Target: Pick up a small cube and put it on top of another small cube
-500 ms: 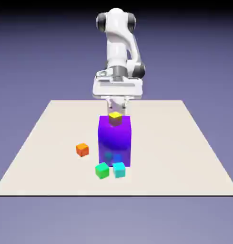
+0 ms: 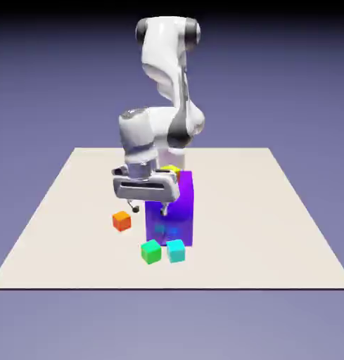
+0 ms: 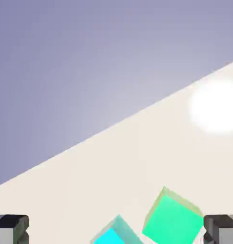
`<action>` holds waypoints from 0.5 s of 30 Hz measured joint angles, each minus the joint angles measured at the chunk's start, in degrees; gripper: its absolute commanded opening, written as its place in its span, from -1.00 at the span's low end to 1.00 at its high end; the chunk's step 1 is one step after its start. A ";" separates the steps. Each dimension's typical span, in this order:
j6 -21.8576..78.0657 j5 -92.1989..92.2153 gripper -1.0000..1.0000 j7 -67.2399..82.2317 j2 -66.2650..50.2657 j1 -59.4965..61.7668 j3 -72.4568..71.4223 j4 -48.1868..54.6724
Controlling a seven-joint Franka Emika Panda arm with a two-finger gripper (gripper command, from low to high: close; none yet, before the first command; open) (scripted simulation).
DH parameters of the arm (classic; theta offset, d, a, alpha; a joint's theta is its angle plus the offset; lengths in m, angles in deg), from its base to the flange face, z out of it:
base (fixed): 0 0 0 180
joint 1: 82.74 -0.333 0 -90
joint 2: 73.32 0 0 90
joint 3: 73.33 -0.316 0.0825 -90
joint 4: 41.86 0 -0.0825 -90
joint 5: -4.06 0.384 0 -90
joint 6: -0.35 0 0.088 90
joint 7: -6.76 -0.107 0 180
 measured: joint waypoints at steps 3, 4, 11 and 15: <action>6.52 3.33 0.00 -2.01 -6.23 0.49 1.71 3.79; 8.70 4.44 0.00 -2.68 -8.31 0.62 2.28 5.05; 23.74 12.12 0.00 -7.30 -22.67 1.91 6.22 13.79; 16.28 16.92 0.00 -4.02 -28.32 1.52 3.34 11.39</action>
